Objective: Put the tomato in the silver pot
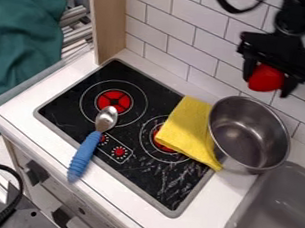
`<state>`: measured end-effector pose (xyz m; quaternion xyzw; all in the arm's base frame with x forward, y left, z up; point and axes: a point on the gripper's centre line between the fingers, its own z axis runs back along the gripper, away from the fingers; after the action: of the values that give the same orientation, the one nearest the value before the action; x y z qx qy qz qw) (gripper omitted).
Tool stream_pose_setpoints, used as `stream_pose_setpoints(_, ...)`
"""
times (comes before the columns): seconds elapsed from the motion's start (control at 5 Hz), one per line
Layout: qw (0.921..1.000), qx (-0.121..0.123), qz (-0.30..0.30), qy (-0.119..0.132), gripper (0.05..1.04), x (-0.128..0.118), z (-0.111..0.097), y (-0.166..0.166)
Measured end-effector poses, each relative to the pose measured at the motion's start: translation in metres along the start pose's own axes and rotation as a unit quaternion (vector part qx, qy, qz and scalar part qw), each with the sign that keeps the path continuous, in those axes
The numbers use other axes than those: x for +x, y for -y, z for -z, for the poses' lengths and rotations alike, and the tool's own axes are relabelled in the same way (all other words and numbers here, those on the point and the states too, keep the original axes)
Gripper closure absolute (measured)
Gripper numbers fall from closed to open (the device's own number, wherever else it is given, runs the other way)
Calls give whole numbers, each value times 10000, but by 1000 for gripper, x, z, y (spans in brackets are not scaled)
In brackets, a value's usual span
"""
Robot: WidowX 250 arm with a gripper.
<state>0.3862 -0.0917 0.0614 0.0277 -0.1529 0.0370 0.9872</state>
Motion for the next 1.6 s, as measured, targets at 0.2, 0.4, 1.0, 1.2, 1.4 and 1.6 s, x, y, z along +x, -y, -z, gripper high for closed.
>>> stream_pose_setpoints(0.2, 9997, 47, 91, -213, 303, -4, 9, 9)
stream_pose_setpoints(0.4, 9988, 64, 157, -454, 303, -7, 21, 12)
stream_pose_setpoints(1.0, 9930, 169, 247, -1145, 65, -29, 39, 1)
stream_pose_setpoints(1.2, 9920, 178, 311, -1213, 73, -33, 40, 0)
stream_pose_setpoints(1.4, 9920, 308, 335, -1180, 73, -35, 29, -6)
stream_pose_setpoints(1.6, 9949, 439, 191, -891, 73, -27, 4, -23)
